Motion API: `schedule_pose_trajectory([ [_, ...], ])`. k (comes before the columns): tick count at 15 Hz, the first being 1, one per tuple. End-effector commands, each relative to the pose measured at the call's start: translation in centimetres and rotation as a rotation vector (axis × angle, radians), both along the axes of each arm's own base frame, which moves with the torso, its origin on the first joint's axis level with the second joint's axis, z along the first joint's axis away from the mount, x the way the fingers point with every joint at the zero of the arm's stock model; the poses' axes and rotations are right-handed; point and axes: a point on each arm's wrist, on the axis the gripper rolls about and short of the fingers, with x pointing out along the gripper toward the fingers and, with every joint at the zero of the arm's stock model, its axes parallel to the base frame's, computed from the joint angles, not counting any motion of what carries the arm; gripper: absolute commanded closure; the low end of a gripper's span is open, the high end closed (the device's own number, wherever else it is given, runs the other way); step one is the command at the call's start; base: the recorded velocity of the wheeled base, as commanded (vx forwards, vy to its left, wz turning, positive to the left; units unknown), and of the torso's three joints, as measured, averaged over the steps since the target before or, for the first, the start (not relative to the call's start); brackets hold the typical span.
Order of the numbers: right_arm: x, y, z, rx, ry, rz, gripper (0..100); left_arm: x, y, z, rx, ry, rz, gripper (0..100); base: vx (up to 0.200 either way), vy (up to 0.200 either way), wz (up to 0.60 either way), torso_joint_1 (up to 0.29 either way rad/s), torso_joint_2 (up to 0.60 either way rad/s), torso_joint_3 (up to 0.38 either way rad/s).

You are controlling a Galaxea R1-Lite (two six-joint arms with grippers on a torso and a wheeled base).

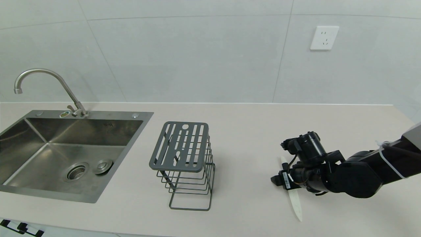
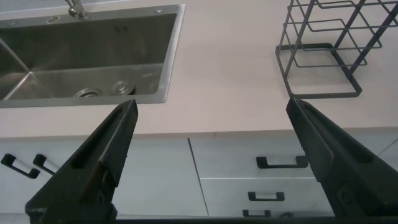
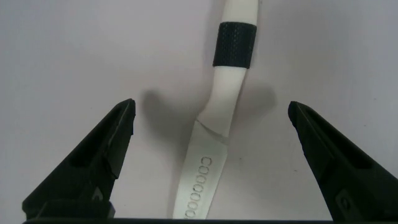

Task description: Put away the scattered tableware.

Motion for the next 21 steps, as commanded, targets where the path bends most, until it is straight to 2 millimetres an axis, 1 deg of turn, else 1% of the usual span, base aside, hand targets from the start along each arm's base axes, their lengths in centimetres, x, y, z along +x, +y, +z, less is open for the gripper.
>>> schedule_pose_trajectory([
  [1,0.2,0.2,-0.4,-0.012,0.004,-0.005,0,0.0,0.0,0.0,0.0,0.001,0.0,0,0.0,0.0,0.0,0.0,0.0,0.0],
  [8,-0.4,-0.1,-1.0,-0.033,0.026,-0.009,0,0.0,0.0,0.0,-0.002,0.001,0.0,0,0.0,0.0,0.0,0.0,0.0,0.0],
  [9,-0.6,-0.3,-1.1,-0.038,0.03,-0.011,100,0.0,0.0,0.0,-0.002,0.002,0.0,0,0.0,0.0,0.0,0.0,0.0,0.0],
  [12,-2.4,-1.3,-2.9,-0.088,0.109,-0.012,100,0.0,0.0,0.0,-0.002,0.001,0.0,0,0.0,0.0,0.0,0.0,0.0,0.0],
  [14,-2.4,-1.3,-2.7,-0.086,0.105,-0.011,100,0.0,0.0,0.0,-0.003,0.002,0.0,0,0.0,0.0,0.0,0.0,0.0,0.0],
  [17,-2.1,-1.1,-0.9,-0.064,0.033,0.008,100,0.0,0.0,0.0,-0.006,0.002,0.0,0,0.0,0.0,0.0,0.0,0.0,0.0],
  [19,-1.8,-1.4,1.0,-0.058,-0.059,0.038,100,0.0,0.0,0.0,-0.005,0.001,-0.001,0,0.0,0.0,0.0,0.0,0.0,0.0],
  [21,-1.9,-1.8,2.2,-0.064,-0.101,0.061,100,0.0,0.0,0.0,-0.003,0.002,-0.003,0,0.0,0.0,0.0,0.0,0.0,0.0],
])
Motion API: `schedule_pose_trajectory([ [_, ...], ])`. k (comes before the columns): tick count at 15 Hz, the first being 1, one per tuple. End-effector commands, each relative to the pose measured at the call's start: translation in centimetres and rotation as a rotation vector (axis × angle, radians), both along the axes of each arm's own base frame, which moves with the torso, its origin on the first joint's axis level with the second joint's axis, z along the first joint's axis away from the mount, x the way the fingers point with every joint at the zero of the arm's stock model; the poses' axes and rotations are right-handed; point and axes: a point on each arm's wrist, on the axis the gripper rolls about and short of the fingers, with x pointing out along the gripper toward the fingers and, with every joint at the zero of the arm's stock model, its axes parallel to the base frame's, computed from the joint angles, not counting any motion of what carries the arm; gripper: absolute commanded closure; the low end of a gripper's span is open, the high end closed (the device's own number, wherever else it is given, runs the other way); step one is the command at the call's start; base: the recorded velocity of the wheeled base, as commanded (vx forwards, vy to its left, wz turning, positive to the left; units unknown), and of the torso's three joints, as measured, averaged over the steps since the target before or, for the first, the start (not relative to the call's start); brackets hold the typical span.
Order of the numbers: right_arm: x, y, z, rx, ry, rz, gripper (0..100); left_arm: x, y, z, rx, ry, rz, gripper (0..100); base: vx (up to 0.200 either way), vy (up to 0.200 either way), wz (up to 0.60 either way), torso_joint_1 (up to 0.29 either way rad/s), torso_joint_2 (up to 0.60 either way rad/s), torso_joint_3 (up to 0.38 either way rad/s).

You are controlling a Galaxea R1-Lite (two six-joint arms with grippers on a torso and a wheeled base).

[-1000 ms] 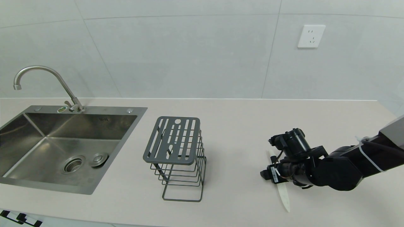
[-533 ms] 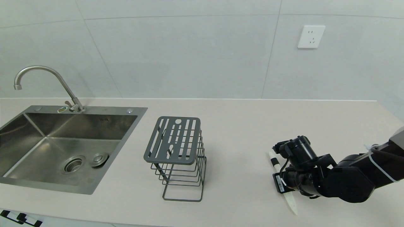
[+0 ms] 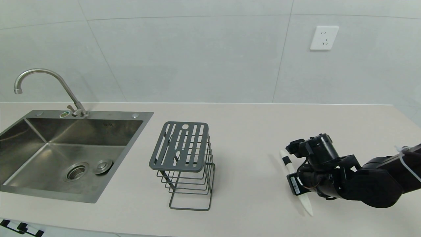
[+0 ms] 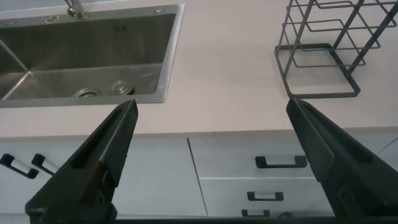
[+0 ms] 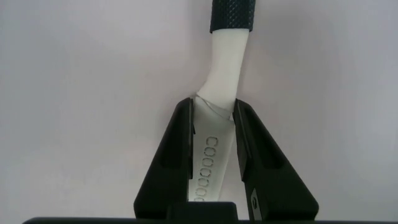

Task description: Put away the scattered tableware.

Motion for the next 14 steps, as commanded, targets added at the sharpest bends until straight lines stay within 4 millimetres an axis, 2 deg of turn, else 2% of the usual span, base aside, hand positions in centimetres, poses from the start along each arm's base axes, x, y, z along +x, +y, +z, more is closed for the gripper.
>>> schedule_pose_trajectory([
  [1,-0.5,-0.5,2.7,0.021,-0.094,0.023,100,0.0,0.0,0.0,0.0,0.0,-0.001,0,0.0,0.0,0.0,0.0,0.0,0.0],
  [4,-0.8,-0.9,4.4,-0.014,-0.17,0.083,100,0.0,-0.2,0.2,0.017,-0.027,-0.108,0,0.0,0.0,0.0,0.0,0.0,0.0],
  [6,-1.1,-1.0,5.5,-0.019,-0.22,0.141,100,-0.1,-0.3,1.6,0.059,-0.167,-0.136,0,0.0,0.0,0.0,0.0,0.0,0.0],
  [9,-1.4,-0.9,6.6,-0.011,-0.296,0.244,100,-0.5,-0.5,2.8,0.054,-0.21,-0.244,0,0.0,0.0,0.0,0.0,0.0,0.0],
  [12,-2.2,-1.2,7.1,0.023,-0.318,0.304,100,-1.1,-0.7,7.8,-0.027,-0.247,-0.331,0,0.0,0.0,0.0,0.0,0.0,0.0],
  [14,-2.4,-1.2,7.8,0.027,-0.359,0.378,100,-0.5,-0.7,11.6,-0.027,-0.255,-0.368,0,0.0,0.0,0.0,0.0,0.0,0.0],
])
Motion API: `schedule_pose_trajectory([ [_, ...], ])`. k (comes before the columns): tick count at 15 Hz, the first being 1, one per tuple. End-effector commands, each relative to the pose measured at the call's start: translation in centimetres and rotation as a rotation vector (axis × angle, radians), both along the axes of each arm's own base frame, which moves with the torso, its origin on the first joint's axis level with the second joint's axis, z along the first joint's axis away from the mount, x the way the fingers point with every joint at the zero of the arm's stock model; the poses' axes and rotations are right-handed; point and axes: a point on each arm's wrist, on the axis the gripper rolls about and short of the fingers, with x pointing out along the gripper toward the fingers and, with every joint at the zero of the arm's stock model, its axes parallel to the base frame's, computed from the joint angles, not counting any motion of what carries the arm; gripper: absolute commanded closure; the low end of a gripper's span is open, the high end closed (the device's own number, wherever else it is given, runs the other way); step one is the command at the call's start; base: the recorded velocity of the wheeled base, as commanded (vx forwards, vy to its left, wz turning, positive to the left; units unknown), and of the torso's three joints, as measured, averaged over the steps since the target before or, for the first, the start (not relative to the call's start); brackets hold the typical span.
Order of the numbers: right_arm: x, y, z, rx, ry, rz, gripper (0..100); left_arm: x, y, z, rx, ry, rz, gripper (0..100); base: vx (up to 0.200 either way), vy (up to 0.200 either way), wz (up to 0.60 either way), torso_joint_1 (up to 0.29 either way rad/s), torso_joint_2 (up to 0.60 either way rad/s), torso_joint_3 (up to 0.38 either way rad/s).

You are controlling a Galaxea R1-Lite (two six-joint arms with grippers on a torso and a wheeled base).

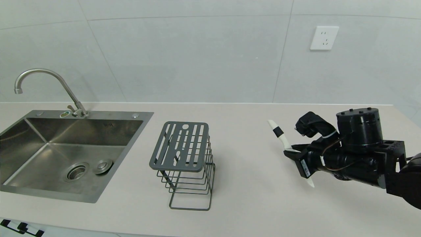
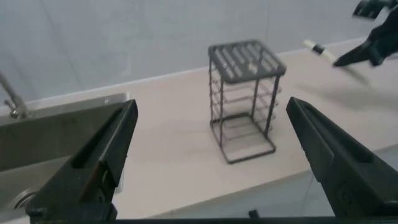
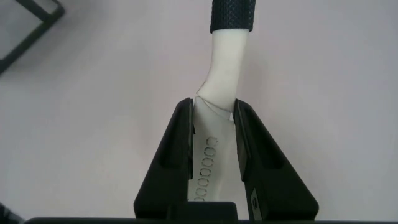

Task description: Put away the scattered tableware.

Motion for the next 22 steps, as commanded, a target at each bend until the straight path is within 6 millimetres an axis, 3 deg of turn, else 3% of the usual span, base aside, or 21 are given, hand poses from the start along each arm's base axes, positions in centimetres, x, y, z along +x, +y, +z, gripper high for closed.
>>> schedule_pose_trajectory([
  [1,-0.5,-0.2,1.1,0.006,-0.056,0.055,100,1.5,0.0,4.6,0.002,0.024,-0.052,0,0.0,0.0,0.0,0.0,0.0,0.0],
  [4,-0.6,-0.1,2.1,0.058,-0.138,0.183,100,4.9,-0.4,7.8,0.047,0.006,-0.211,0,0.0,0.0,0.0,0.0,0.0,0.0],
  [5,-0.8,-0.1,2.3,0.062,-0.164,0.19,100,5.7,-0.6,8.0,0.062,0.006,-0.262,0,0.0,0.0,0.0,0.0,0.0,0.0],
  [6,-1.1,-0.8,2.7,0.043,-0.232,0.199,100,7.8,-1.0,8.2,0.083,0.021,-0.357,0,0.0,0.0,0.0,0.0,0.0,0.0],
  [7,-1.3,-1.0,2.7,0.031,-0.245,0.208,100,8.3,-1.1,8.3,0.086,0.023,-0.372,0,0.0,0.0,0.0,0.0,0.0,0.0],
  [9,-2.7,-2.3,2.6,-0.047,-0.298,0.282,100,11.8,-2.2,8.9,0.106,0.01,-0.492,0,0.0,0.0,0.0,0.0,0.0,0.0],
  [12,-3.2,-2.4,2.4,-0.053,-0.316,0.292,100,14.7,-3.8,9.0,0.13,-0.039,-0.57,0,0.0,0.0,0.0,0.0,0.0,0.0],
  [16,-3.3,-0.4,2.5,-0.035,-0.339,0.36,100,15.9,-4.8,8.3,0.154,-0.036,-0.614,0,0.0,0.0,0.0,0.0,0.0,0.0],
  [22,-2.7,1.1,4.5,0.013,-0.428,0.411,100,17.2,-6.4,8.2,0.175,-0.083,-0.751,0,0.0,0.0,0.0,0.0,0.0,0.0],
])
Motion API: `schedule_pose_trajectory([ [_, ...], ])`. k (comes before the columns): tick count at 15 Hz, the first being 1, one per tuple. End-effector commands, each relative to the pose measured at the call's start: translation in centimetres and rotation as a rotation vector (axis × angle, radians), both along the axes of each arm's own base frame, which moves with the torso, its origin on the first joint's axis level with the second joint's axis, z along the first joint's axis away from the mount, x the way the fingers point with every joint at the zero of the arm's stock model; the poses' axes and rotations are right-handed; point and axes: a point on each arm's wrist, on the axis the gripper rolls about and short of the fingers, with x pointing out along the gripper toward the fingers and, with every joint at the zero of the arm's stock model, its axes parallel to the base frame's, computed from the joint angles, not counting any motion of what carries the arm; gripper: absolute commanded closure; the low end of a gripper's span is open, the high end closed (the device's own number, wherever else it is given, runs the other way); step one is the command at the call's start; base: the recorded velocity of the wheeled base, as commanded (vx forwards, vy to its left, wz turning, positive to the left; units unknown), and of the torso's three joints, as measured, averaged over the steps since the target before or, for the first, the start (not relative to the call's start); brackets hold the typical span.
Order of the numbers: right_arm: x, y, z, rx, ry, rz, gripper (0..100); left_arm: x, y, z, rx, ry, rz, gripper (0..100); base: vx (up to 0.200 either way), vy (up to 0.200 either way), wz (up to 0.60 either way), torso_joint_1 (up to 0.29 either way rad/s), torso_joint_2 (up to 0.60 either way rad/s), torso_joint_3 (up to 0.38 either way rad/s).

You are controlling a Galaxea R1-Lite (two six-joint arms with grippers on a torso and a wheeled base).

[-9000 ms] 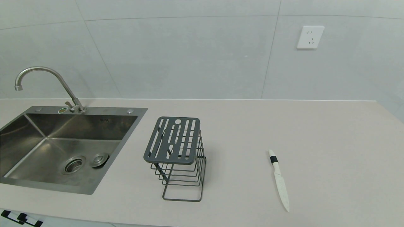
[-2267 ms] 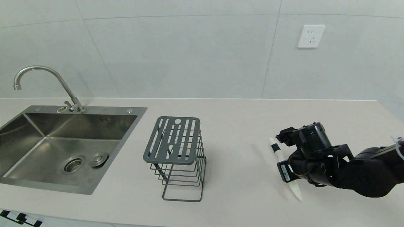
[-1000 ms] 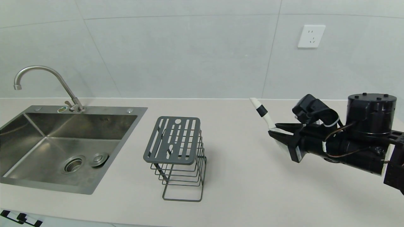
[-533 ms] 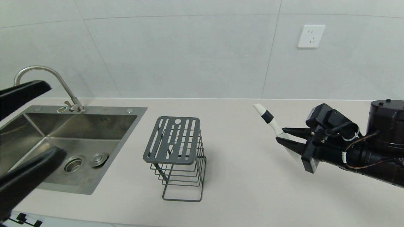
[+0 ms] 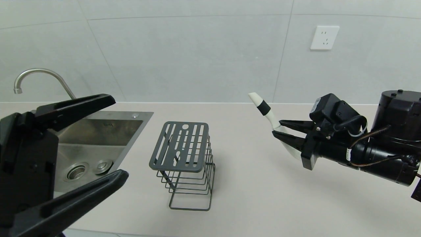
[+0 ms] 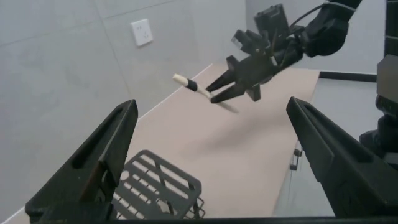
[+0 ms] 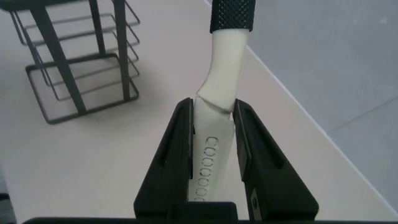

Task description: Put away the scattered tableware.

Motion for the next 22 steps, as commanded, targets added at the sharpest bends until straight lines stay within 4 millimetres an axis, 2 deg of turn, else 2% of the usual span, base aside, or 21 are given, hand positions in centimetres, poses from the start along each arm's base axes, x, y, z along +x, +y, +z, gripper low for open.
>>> schedule_pose_trajectory([
  [1,0.0,0.5,0.0,0.002,-0.001,0.014,100,1.6,-0.7,-0.6,0.014,0.018,-0.025,0,0.0,0.0,0.0,0.0,0.0,0.0],
  [7,-0.2,1.1,0.6,0.02,-0.029,0.039,100,4.7,-2.0,-1.4,-0.013,-0.035,-0.027,0,0.0,0.0,0.0,0.0,0.0,0.0],
  [14,-0.5,2.2,1.8,0.045,-0.065,0.074,100,6.0,-2.6,-1.6,-0.009,-0.013,-0.028,0,0.0,0.0,0.0,0.0,0.0,0.0],
  [16,-0.4,2.4,2.0,0.05,-0.073,0.079,100,6.8,-4.2,-2.0,-0.027,0.065,-0.087,0,0.0,0.0,0.0,0.0,0.0,0.0],
  [17,-0.4,2.4,2.0,0.05,-0.073,0.079,100,6.8,-4.2,-2.0,-0.027,0.065,-0.087,0,0.0,0.0,0.0,0.0,0.0,0.0],
  [19,-0.4,2.5,2.0,0.053,-0.077,0.08,100,7.0,-7.5,-1.7,-0.098,0.167,-0.135,0,0.0,0.0,0.0,0.0,0.0,0.0],
  [22,-0.4,2.5,2.3,0.06,-0.088,0.08,100,7.1,-8.9,-2.5,-0.088,0.203,-0.156,0,0.0,0.0,0.0,0.0,0.0,0.0],
])
